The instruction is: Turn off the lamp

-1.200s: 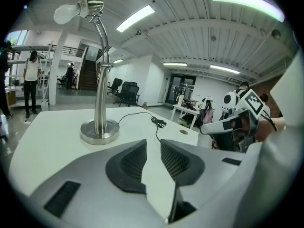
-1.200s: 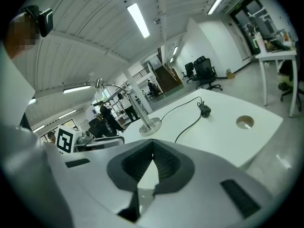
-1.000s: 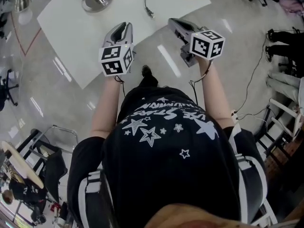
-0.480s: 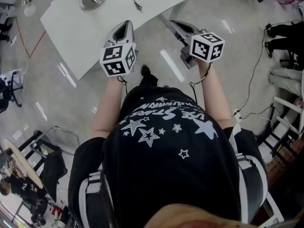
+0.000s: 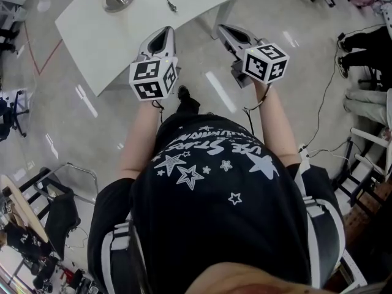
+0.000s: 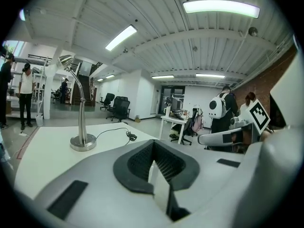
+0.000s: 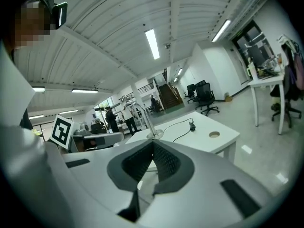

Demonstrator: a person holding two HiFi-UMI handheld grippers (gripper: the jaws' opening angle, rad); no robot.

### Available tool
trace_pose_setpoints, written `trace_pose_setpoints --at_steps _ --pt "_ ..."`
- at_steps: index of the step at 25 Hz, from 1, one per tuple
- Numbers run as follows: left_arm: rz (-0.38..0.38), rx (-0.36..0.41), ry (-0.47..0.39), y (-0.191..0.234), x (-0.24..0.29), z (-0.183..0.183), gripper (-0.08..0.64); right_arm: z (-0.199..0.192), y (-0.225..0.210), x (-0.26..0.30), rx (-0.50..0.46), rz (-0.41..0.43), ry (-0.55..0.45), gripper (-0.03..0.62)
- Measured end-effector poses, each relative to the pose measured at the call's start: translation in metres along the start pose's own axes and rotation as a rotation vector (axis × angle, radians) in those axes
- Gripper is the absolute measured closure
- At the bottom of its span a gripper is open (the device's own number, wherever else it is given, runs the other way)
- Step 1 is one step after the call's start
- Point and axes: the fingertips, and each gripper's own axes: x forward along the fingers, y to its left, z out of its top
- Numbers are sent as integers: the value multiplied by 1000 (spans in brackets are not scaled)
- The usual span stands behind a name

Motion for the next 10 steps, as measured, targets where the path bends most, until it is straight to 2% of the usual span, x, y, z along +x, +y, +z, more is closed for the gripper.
trace_pose_setpoints --at_steps 10 --pt "-19 20 0 -25 -17 -8 549 -9 8 -21 -36 -10 -15 586"
